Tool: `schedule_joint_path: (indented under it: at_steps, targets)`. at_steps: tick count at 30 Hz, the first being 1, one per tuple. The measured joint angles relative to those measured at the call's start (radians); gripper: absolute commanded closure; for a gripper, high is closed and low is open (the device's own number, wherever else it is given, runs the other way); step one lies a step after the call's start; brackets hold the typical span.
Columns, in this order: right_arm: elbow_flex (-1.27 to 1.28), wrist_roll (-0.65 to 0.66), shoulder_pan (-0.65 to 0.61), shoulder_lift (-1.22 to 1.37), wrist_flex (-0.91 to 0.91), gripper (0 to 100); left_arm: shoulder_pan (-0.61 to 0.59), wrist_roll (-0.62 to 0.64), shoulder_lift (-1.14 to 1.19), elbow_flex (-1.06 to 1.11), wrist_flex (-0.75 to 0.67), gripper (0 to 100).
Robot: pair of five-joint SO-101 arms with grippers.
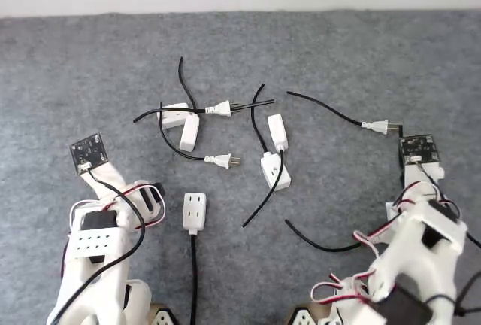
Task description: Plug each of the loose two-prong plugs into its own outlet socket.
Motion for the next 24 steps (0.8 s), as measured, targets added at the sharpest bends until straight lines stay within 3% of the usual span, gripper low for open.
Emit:
schedule_joint_path:
  at_steps: [24]
  targets:
    - [-0.032,-0.129,0.000,0.054,-0.066,87.3,0.000,0.000,0.000,0.000,0.000,77]
